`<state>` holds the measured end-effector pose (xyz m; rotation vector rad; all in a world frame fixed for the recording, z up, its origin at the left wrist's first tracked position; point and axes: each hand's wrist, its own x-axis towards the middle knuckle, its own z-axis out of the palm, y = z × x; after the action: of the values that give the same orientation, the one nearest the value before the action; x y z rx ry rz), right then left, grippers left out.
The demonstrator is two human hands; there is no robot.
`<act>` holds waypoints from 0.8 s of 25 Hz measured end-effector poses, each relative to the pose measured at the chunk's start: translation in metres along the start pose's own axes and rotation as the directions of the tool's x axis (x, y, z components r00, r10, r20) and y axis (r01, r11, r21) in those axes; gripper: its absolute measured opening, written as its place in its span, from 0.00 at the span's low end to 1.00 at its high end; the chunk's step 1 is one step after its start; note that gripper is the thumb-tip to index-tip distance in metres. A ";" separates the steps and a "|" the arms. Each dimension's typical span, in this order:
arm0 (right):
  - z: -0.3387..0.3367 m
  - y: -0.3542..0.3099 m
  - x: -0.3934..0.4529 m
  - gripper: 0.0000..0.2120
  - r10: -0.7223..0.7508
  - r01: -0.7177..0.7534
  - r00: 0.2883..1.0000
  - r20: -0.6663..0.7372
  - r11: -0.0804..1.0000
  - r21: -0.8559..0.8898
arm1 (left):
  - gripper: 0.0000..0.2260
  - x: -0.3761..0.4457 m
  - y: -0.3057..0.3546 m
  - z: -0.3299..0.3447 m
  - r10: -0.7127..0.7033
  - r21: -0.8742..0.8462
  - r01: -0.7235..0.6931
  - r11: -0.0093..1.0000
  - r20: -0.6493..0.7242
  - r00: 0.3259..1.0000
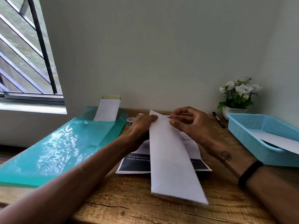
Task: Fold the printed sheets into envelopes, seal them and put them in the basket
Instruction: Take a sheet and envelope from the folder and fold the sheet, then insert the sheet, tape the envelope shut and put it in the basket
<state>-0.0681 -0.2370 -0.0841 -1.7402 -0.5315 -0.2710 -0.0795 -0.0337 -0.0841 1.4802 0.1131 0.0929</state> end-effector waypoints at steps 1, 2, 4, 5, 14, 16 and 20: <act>-0.001 0.003 0.000 0.21 0.036 -0.034 0.998 -0.043 0.998 0.046 | 0.17 0.002 -0.001 -0.001 -0.027 -0.033 0.026 0.999 -0.023 0.999; -0.001 0.007 0.001 0.24 0.105 -0.097 0.992 -0.064 0.989 0.111 | 0.15 0.005 -0.002 -0.002 -0.051 -0.059 0.048 0.997 -0.042 0.998; -0.003 0.012 0.001 0.26 0.259 -0.248 0.966 -0.024 0.945 0.214 | 0.11 0.006 -0.002 -0.004 -0.087 -0.070 0.082 0.994 -0.070 0.994; -0.004 0.013 0.001 0.24 0.293 -0.284 0.956 -0.009 0.932 0.224 | 0.09 0.007 -0.003 -0.005 -0.081 -0.051 0.077 0.996 -0.069 0.994; -0.014 0.021 0.003 0.06 0.223 -0.229 0.957 -0.185 0.973 -0.011 | 0.18 0.017 0.016 -0.067 0.570 0.842 -0.150 0.518 -0.209 0.794; -0.013 0.020 0.001 0.04 0.136 -0.171 0.967 -0.214 0.973 -0.154 | 0.28 0.021 0.012 -0.082 0.443 0.854 -0.049 0.518 -0.218 0.870; -0.006 0.011 -0.004 0.05 -0.161 0.051 0.975 -0.153 0.834 -0.549 | 0.36 0.027 0.001 -0.086 0.419 0.900 -0.076 0.429 -0.124 0.899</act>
<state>-0.0653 -0.2457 -0.0938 -2.2061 -0.4314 -0.7230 -0.0638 0.0545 -0.0905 2.5510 0.2359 0.6303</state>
